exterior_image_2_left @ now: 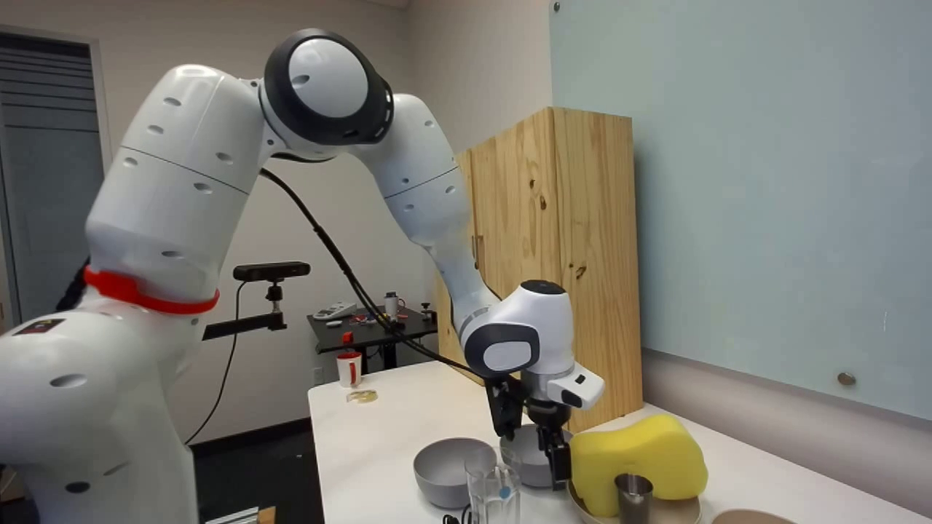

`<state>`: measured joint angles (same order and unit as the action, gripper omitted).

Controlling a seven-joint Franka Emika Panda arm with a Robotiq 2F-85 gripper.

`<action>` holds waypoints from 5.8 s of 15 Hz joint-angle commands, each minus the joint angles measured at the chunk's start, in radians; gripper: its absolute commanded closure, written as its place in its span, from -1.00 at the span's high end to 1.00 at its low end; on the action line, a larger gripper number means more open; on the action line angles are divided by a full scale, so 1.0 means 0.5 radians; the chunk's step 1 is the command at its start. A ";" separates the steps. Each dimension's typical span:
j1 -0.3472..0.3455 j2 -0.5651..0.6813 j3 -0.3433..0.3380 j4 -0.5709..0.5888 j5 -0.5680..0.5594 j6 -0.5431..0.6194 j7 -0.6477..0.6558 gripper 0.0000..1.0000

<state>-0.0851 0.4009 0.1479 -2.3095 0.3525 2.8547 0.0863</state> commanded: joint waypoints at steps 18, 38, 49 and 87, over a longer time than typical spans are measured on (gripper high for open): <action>0.148 0.214 0.014 0.232 -0.011 0.022 0.048 1.00; 0.237 0.313 -0.008 0.244 -0.064 0.050 0.077 -1.00; 0.402 0.196 -0.185 0.352 -0.219 -0.175 0.295 -0.98; 0.364 -0.587 0.010 0.243 -0.670 -1.542 -1.224 -0.98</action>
<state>0.1160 0.1398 0.1549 -2.1355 0.0007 2.0536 -0.4240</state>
